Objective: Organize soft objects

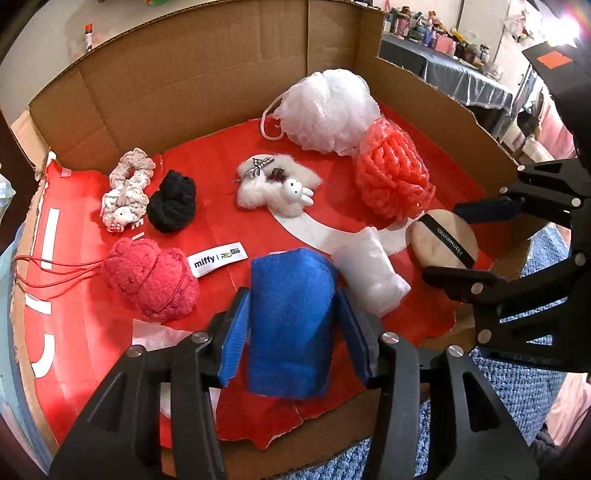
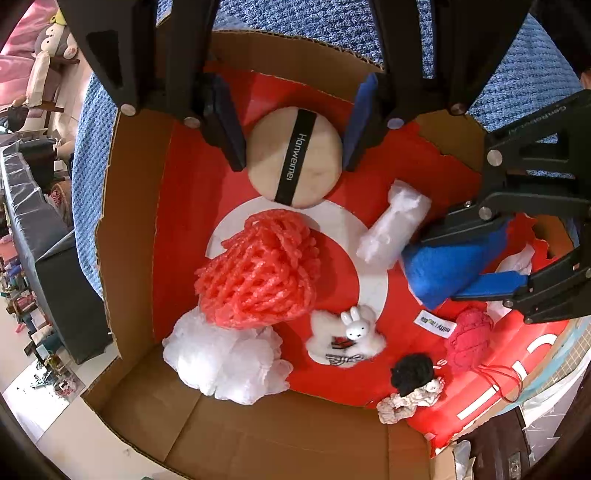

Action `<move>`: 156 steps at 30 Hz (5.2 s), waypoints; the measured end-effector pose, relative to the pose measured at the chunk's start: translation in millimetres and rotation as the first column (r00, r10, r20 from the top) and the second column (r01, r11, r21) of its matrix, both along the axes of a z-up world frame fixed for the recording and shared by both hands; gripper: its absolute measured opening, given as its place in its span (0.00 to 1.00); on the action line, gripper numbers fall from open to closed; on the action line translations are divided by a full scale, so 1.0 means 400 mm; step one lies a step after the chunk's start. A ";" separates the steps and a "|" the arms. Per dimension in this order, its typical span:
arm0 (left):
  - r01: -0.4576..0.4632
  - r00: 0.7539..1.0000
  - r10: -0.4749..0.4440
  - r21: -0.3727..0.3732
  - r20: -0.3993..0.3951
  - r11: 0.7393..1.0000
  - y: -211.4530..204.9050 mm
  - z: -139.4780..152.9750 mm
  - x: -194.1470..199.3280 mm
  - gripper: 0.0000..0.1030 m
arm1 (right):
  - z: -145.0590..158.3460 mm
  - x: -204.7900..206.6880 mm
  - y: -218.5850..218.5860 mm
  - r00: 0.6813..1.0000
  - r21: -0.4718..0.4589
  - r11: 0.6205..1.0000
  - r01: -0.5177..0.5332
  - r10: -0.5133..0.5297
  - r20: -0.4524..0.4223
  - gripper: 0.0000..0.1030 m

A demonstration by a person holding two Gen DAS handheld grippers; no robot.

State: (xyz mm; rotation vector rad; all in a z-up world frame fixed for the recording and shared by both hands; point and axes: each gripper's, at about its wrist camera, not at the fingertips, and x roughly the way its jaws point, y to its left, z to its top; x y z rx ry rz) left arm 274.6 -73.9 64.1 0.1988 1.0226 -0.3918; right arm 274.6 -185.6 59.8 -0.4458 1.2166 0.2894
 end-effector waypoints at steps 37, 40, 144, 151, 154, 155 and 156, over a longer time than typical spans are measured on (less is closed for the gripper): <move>-0.218 0.898 0.260 -0.155 0.356 0.964 0.155 0.166 -0.161 0.89 | 0.156 -0.148 -0.026 0.917 0.237 0.970 0.048 -0.136 0.374 0.90; -0.228 0.886 0.276 -0.168 0.373 0.959 0.160 0.153 -0.160 0.89 | 0.151 -0.167 -0.029 0.865 0.263 0.963 0.054 -0.177 0.470 0.95; -0.297 0.848 0.318 -0.118 0.425 0.948 0.166 0.044 -0.130 0.89 | 0.044 -0.133 -0.053 0.790 0.355 0.929 0.101 -0.292 0.540 1.00; -0.296 0.848 0.317 -0.116 0.425 0.948 0.166 0.043 -0.131 0.89 | 0.045 -0.133 -0.053 0.790 0.355 0.929 0.101 -0.292 0.540 1.00; -0.296 0.848 0.318 -0.118 0.425 0.948 0.165 0.044 -0.130 0.89 | 0.045 -0.133 -0.053 0.790 0.354 0.930 0.101 -0.292 0.540 1.00; -0.296 0.848 0.317 -0.117 0.425 0.948 0.165 0.043 -0.130 0.89 | 0.045 -0.133 -0.053 0.790 0.355 0.930 0.101 -0.292 0.540 1.00; -0.297 0.848 0.318 -0.116 0.425 0.948 0.165 0.044 -0.130 0.89 | 0.045 -0.133 -0.053 0.790 0.355 0.929 0.101 -0.292 0.540 1.00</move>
